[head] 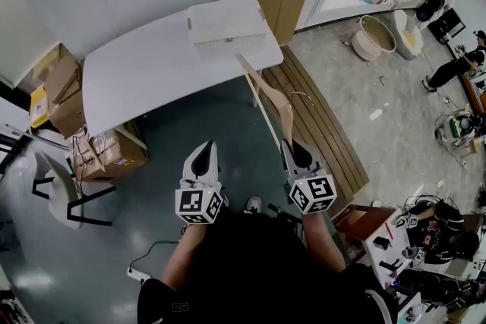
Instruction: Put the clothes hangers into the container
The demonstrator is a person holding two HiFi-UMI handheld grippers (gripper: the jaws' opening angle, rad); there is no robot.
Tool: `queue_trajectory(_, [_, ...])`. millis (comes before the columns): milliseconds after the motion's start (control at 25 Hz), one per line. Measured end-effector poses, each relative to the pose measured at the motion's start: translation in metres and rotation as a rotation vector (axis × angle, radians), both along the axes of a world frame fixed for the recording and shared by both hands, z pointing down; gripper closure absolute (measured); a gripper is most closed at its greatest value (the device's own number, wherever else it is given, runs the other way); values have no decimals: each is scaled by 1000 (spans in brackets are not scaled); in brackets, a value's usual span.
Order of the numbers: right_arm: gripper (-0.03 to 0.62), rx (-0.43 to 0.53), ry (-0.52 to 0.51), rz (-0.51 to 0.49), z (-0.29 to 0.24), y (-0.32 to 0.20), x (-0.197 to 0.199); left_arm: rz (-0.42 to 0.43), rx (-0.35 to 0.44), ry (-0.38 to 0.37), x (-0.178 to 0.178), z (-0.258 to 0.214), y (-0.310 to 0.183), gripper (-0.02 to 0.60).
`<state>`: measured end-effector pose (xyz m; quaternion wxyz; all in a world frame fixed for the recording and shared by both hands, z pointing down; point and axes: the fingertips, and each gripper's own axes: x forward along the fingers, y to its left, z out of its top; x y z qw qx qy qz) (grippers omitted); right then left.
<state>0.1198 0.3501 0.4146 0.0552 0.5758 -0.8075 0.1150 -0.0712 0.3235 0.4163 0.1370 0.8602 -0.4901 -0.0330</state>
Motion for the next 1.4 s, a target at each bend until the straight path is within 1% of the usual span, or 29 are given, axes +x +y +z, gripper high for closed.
queue_trajectory(200, [534,11,-18,19,-4,-5,-2,0,6,0,-7,-1,-5,575])
queue_trajectory(360, [533,17,-12,23,-6,-11,-7,4,14,-3,-13,-3,-11,575])
queue_trajectory(520, [533,20,2,28,-8,-15,-17,12,22,-3,-20,-8,-15,575])
queue_trajectory(920, [534,23,20,45,-7,-21,-46,67,21,3,-44,-10,-18,575])
queue_trajectory(1080, [534,21,24,43,-6,-26,-60,66,11,8,-55,-6,-24,575])
queue_trajectory(1240, [533,14,22,37,-3,-35,-63,55,7,18,-56,-5,-34,575])
queue_trajectory(1400, [533,14,14,36,1,-52,-59,56,-2,9,-52,-1,-49,575])
